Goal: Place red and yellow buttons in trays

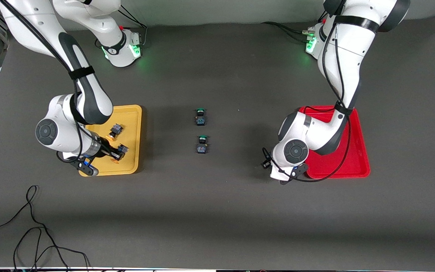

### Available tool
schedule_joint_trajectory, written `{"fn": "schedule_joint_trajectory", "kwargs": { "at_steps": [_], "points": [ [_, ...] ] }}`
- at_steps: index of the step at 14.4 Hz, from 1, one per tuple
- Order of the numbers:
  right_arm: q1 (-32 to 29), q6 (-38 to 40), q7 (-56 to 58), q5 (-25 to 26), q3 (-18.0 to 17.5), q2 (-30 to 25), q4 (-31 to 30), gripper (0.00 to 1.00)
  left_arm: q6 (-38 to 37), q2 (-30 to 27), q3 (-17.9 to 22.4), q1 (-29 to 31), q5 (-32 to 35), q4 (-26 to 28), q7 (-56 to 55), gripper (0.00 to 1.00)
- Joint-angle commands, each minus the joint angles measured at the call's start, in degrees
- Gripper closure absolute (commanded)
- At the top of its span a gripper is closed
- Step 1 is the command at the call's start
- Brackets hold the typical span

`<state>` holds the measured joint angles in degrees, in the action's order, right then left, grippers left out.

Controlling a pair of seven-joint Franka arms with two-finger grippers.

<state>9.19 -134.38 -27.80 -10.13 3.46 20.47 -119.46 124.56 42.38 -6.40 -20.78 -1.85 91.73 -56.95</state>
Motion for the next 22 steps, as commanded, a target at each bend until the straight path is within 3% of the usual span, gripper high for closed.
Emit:
{"fn": "schedule_joint_trajectory", "kwargs": {
  "at_steps": [1,2,3,5,8,11,13,16,18,22],
  "points": [
    [0.3,-2.47,2.4,-0.5,0.05,-0.61,-2.27,0.69,-0.37,-1.77,0.24,-0.4,-0.53,0.82,-0.88,1.0],
    [0.21,-2.47,2.4,-0.59,0.05,-0.6,-2.18,0.09,-0.89,-2.3,0.24,-0.14,-0.53,0.56,-0.71,1.0],
    [0.12,-2.21,2.4,-0.68,0.14,-0.78,-2.0,0.0,-2.03,-3.61,0.16,0.21,-0.53,0.38,-0.62,1.0],
    [-0.05,-1.07,1.62,-0.68,0.14,-2.26,-1.57,0.0,-12.0,-6.51,0.42,0.65,-0.35,-3.46,0.34,1.0],
    [0.3,8.57,1.52,-0.68,-0.21,-8.31,1.59,0.0,-29.07,-10.19,0.68,3.46,0.26,-10.16,7.52,1.0],
    [0.39,15.35,2.22,0.02,-0.56,-17.8,1.95,0.0,-33.5,-15.73,0.77,10.74,0.7,-7.02,22.18,1.0],
    [0.39,18.52,2.58,0.63,-1.26,-23.95,2.04,0.0,-31.94,-17.76,0.86,13.65,2.01,-2.11,28.27,1.0],
    [0.04,25.63,6.34,7.39,-3.37,-31.79,3.96,0.0,-25.89,-18.03,0.77,20.24,2.73,4.84,37.93,1.0],
    [-0.31,32.13,10.29,7.41,-3.11,-33.12,8.52,0.0,-20.78,-17.25,0.77,23.32,2.73,8.62,41.65,1.0],
    [-3.39,40.85,21.1,7.23,-2.85,-33.12,16.36,0.0,-16.57,-13.56,0.86,25.52,2.73,10.74,42.36,1.0]
  ]
}}
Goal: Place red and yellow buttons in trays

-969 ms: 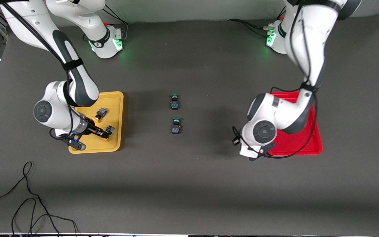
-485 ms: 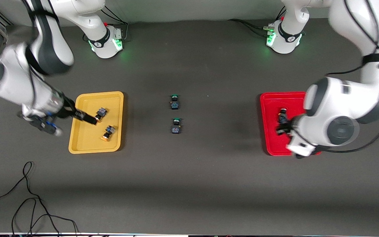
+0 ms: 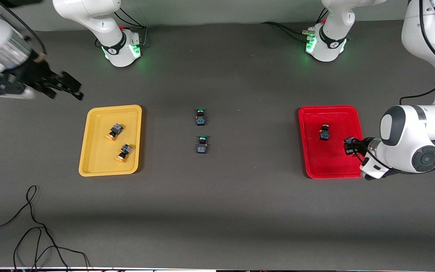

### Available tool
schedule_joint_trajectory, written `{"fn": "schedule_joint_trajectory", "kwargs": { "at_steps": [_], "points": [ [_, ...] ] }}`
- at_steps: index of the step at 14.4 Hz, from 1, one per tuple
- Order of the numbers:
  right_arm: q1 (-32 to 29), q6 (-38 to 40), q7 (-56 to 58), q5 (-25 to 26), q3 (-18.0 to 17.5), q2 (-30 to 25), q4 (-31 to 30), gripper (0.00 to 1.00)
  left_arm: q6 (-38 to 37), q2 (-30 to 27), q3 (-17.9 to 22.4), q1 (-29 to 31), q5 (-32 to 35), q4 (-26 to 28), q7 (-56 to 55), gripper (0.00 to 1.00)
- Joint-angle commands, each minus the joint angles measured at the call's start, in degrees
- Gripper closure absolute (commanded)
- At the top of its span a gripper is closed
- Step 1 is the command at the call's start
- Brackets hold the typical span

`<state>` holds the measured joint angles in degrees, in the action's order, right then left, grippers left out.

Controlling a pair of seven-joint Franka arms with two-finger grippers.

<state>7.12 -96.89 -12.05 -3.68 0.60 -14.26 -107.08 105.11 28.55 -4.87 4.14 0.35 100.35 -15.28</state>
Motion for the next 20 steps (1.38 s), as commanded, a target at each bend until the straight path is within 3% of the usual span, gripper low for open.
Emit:
{"fn": "schedule_joint_trajectory", "kwargs": {
  "at_steps": [1,3,4,5,6,10,16,20],
  "points": [
    [-1.84,4.24,7.45,0.78,0.19,1.6,4.42,0.0,4.74,0.28,-0.75,0.87,0.53,3.78,0.78,1.0],
    [-1.67,5.66,8.35,0.6,1.07,1.52,4.43,0.0,5.29,0.28,-0.67,1.04,0.62,4.67,0.78,0.95],
    [-1.67,5.31,8.44,1.3,1.07,1.6,4.34,0.0,5.28,0.37,-0.67,1.22,0.62,4.68,1.13,0.67],
    [-1.67,4.96,8.44,1.48,1.16,1.95,4.16,0.0,5.55,0.72,-0.67,1.22,0.62,4.59,1.74,0.05],
    [-1.76,4.61,8.44,1.57,1.34,2.39,4.25,0.0,5.37,0.55,-0.67,1.22,0.62,4.33,1.84,0.0],
    [-1.67,4.25,8.35,1.83,1.25,3.71,4.69,0.0,0.99,-5.15,-1.02,0.34,0.62,1.96,1.75,0.0],
    [-1.41,4.69,7.65,1.83,1.16,3.71,5.22,0.0,-4.81,-21.76,-1.37,-3.6,2.2,-0.59,1.22,0.0],
    [-1.41,4.78,7.65,1.83,1.16,3.71,5.3,0.0,-8.6,-24.67,-1.46,-4.41,4.03,-4.64,0.96,0.0]
  ]
}}
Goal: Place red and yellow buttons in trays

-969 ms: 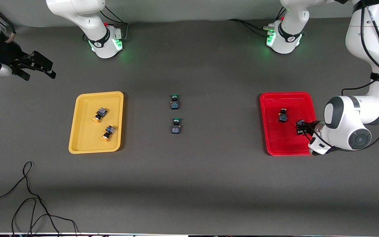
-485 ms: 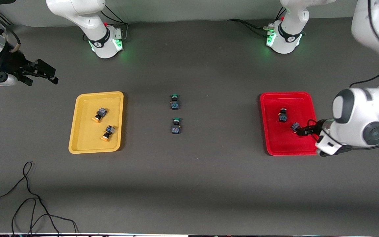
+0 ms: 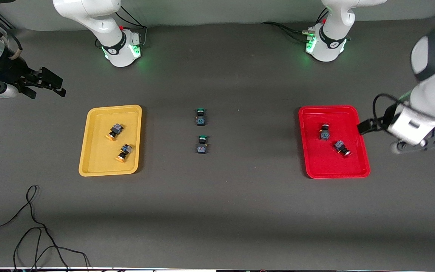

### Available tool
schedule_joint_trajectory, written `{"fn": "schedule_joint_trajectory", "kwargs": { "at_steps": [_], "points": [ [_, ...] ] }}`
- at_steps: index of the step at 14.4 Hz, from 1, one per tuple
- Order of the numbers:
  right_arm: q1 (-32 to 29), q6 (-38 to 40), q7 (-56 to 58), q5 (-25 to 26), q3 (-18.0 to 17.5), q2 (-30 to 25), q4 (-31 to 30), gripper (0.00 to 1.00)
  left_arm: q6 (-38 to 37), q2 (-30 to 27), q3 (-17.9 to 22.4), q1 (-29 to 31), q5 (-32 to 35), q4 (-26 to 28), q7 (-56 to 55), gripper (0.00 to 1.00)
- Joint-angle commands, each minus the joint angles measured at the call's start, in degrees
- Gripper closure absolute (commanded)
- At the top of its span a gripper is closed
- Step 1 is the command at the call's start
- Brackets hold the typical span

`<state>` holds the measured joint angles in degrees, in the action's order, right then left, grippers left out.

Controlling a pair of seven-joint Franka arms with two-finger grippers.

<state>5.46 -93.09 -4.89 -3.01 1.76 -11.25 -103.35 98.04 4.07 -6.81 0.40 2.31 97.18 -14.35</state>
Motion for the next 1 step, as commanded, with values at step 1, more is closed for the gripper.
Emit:
{"fn": "schedule_joint_trajectory", "kwargs": {
  "at_steps": [1],
  "points": [
    [0.26,0.98,0.41,1.16,0.0,0.7,1.57,0.0,-1.97,-1.16,0.48,-0.58,2.61,-1.29,-0.06,0.0]
  ]
}}
